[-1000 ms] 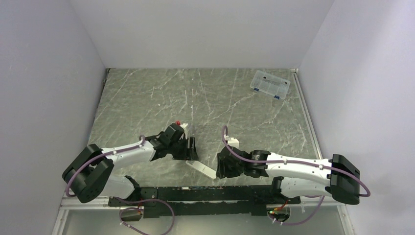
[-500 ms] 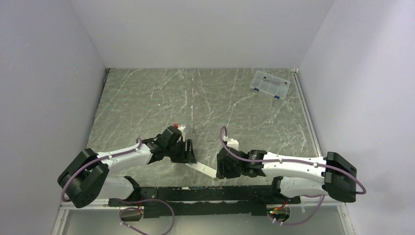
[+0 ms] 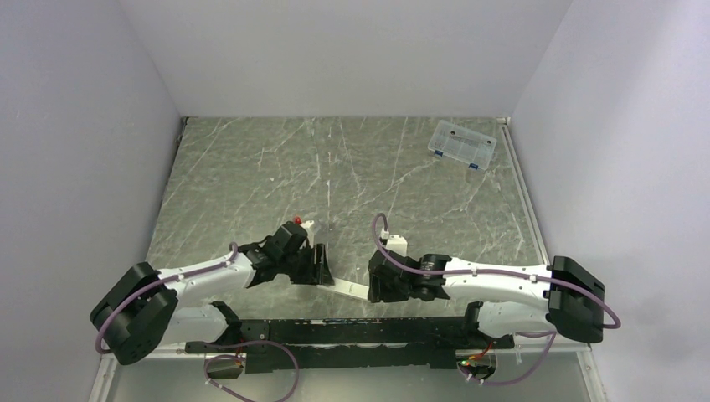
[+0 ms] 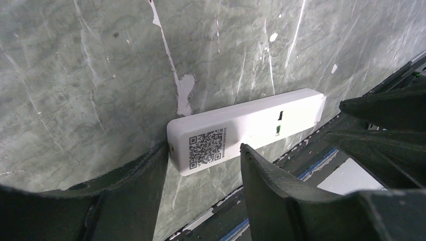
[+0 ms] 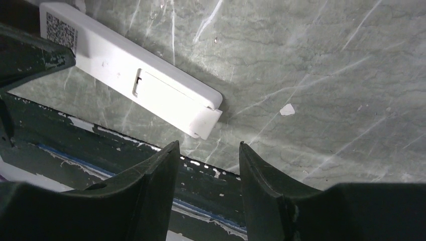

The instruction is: Load the batteries into the remote control

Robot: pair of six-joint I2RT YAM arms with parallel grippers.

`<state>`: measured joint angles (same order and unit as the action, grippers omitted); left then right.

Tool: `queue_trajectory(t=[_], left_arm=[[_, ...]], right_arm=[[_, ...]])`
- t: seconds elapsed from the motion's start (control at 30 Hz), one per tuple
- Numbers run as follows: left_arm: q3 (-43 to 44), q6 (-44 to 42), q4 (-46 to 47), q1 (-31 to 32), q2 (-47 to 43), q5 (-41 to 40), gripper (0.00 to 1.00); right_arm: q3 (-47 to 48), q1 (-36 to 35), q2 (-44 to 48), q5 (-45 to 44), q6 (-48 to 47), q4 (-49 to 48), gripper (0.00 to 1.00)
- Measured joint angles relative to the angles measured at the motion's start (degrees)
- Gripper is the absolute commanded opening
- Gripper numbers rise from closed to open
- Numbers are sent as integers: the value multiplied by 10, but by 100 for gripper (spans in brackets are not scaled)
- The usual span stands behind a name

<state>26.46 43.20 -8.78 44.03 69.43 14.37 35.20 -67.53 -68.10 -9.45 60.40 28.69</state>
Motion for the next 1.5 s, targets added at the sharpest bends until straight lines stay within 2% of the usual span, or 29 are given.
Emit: queue_trajectory(t=[0.37,1.1,1.5], left_arm=[[-21,19,4,12,-27,0,58],[-37,36,1,23,-68,-3,58],[-37,34,-17,23,-73,-10,59]], right_arm=[[21,0,-16,-30,9,16,59],[101,0,-130,-81,-6,37,63],[106,0,-140,-82,-13,43,63]])
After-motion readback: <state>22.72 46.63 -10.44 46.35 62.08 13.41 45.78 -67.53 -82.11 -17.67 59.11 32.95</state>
